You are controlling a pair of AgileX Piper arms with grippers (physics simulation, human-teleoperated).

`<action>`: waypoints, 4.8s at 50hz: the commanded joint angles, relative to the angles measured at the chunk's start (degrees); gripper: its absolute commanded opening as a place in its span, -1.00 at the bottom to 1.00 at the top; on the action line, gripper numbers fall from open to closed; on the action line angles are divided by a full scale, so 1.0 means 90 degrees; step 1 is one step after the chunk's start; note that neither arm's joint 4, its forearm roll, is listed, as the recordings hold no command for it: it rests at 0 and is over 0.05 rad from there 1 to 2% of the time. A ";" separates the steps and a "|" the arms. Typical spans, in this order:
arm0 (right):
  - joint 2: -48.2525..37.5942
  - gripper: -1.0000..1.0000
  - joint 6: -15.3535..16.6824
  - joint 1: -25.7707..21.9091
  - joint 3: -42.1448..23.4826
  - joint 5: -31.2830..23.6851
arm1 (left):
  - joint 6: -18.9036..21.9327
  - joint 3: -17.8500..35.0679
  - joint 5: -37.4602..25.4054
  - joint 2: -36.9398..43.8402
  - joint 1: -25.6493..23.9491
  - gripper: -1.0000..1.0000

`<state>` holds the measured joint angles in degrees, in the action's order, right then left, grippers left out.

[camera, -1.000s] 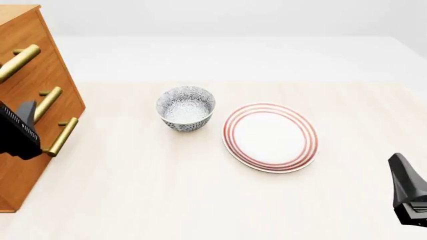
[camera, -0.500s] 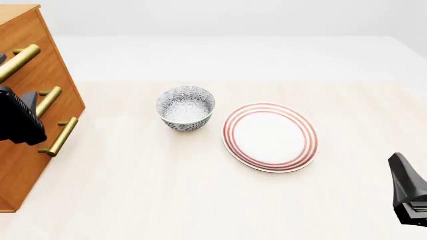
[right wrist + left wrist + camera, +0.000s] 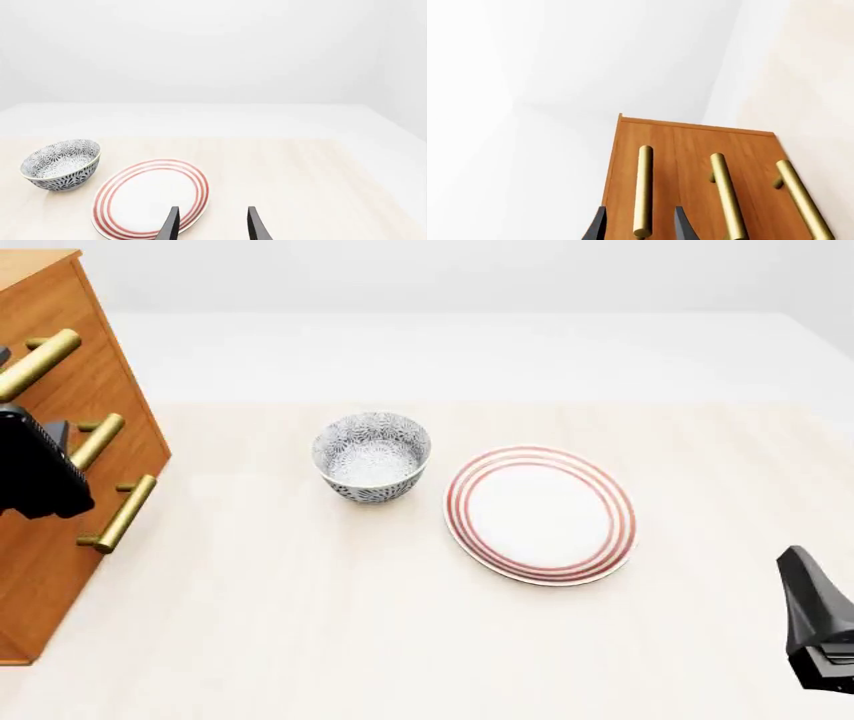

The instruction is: Open the top drawer of the cabinet.

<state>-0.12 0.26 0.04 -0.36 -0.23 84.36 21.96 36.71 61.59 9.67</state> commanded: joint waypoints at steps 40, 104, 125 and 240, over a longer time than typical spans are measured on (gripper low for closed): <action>-0.0012 1.00 -0.0008 0.0001 0.0009 0.0020 | -0.0076 0.0287 0.0290 0.0784 0.0561 1.00; -0.0012 1.00 -0.0007 0.0002 0.0009 0.0020 | 0.0432 -0.0149 0.0662 0.0783 0.0428 -1.00; -0.0012 1.00 -0.0007 0.0002 0.0009 0.0020 | 0.0467 -0.0229 0.0712 0.0700 0.0005 -1.00; -0.0022 1.00 -0.0007 0.0003 0.0008 0.0027 | 0.0457 -0.0254 -0.0241 -0.1057 -0.2046 1.00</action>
<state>-0.23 0.28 0.06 -0.33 -0.10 89.10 19.70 37.36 55.52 -6.65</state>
